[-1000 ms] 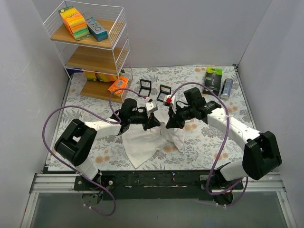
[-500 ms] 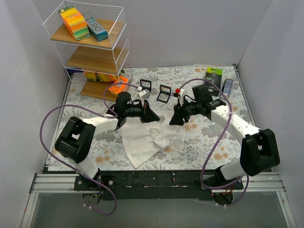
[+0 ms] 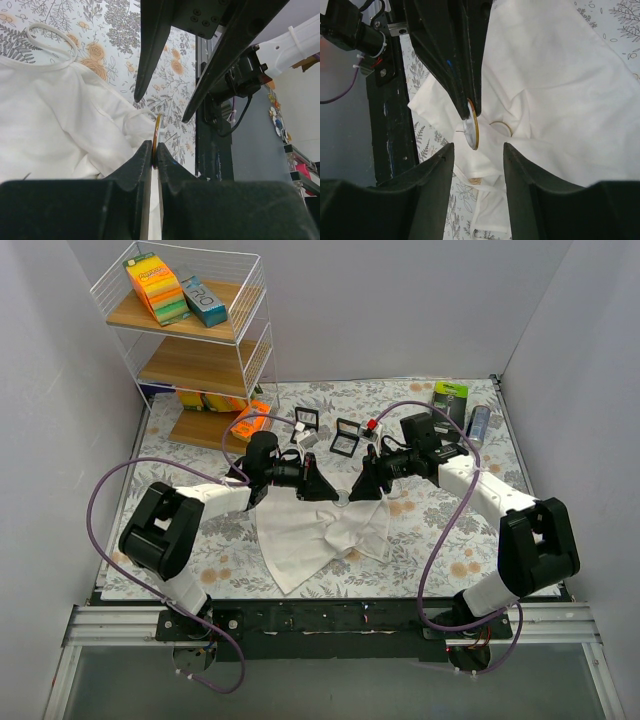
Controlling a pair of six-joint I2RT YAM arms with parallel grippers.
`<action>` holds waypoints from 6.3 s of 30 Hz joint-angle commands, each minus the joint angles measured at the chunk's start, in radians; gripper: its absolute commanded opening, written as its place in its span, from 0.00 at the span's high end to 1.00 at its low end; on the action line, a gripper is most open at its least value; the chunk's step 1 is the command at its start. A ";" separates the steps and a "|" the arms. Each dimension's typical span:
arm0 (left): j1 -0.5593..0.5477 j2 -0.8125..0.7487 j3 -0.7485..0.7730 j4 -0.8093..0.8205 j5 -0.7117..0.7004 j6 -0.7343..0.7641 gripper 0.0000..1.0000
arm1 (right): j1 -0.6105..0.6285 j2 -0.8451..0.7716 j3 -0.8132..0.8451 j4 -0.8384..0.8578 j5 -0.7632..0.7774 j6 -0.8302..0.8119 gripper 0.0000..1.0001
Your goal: Remove the brooch from the garment
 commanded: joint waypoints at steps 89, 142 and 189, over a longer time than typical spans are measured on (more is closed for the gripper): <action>0.012 0.046 0.037 0.199 0.071 -0.210 1.00 | -0.004 0.161 0.101 0.244 0.139 0.481 0.64; 0.004 0.370 0.730 -0.666 -0.972 1.044 1.00 | -0.160 -0.136 0.104 0.009 0.515 0.135 0.37; 0.004 0.646 0.922 -0.559 -1.201 1.239 1.00 | -0.194 -0.162 -0.003 0.045 0.462 0.158 0.38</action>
